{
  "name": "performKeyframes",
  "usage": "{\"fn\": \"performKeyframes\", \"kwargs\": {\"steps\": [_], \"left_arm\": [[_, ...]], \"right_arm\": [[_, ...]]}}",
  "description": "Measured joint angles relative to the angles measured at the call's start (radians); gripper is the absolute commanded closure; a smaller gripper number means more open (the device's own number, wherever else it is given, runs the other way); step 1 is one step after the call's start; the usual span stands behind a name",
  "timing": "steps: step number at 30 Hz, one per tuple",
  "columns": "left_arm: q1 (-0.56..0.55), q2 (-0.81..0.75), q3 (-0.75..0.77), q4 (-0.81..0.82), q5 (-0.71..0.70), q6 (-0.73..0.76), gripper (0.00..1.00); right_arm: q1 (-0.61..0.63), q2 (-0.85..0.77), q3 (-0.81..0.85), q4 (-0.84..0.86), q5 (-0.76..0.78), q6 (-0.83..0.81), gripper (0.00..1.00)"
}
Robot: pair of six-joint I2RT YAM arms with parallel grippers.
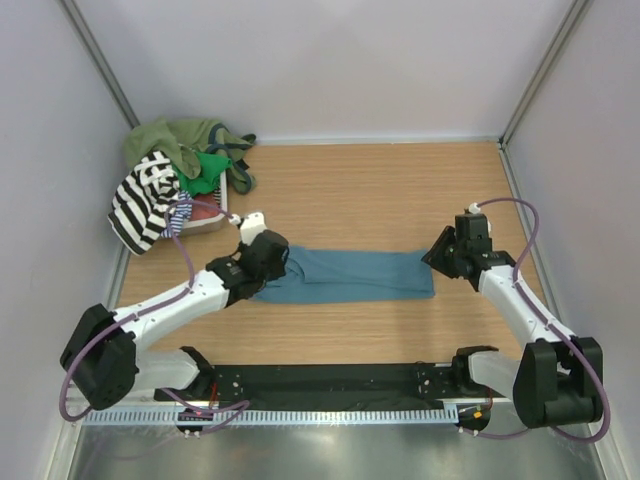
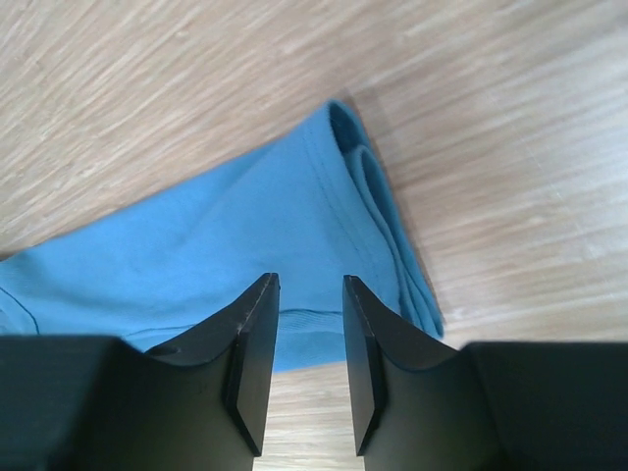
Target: Fold and stack the tank tops
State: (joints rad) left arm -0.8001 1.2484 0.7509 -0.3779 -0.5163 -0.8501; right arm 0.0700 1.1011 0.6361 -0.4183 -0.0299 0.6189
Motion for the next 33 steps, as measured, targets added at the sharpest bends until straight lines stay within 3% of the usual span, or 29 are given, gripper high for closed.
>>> {"fn": "performKeyframes", "kwargs": {"steps": [4,5,8,18,21,24,25,26,27,33], "left_arm": [[0.169,-0.003,0.026,0.001,0.038,0.027,0.55],[0.209,0.001,0.035,0.001,0.044,0.034,0.42],[0.297,0.045,0.079,0.002,0.061,0.055,0.33],[0.462,0.262,0.145,0.035,0.185,0.075,0.37],[0.476,0.323,0.165,0.045,0.218,0.075,0.47],[0.482,0.348,0.167,0.054,0.245,0.073,0.7],[0.484,0.351,0.167,0.056,0.253,0.072,0.88],[0.486,0.351,0.167,0.058,0.258,0.074,0.96],[0.487,0.351,0.167,0.061,0.264,0.073,1.0],[0.489,0.301,0.082,0.112,0.278,0.068,1.0]], "right_arm": [[0.004,0.045,0.025,0.027,-0.026,-0.016,0.63],[0.006,0.05,0.025,0.029,-0.031,-0.019,0.63],[0.009,0.057,0.027,0.03,-0.043,-0.025,0.62],[0.011,0.058,0.028,0.029,-0.06,-0.052,0.62],[0.012,0.058,0.028,0.029,-0.063,-0.059,0.62],[0.012,0.058,0.028,0.029,-0.064,-0.062,0.62],[0.012,0.058,0.028,0.029,-0.064,-0.063,0.62],[0.012,0.058,0.028,0.029,-0.064,-0.063,0.62],[0.012,0.058,0.028,0.029,-0.064,-0.064,0.62],[0.013,0.069,0.027,0.032,-0.063,-0.063,0.7]]}}
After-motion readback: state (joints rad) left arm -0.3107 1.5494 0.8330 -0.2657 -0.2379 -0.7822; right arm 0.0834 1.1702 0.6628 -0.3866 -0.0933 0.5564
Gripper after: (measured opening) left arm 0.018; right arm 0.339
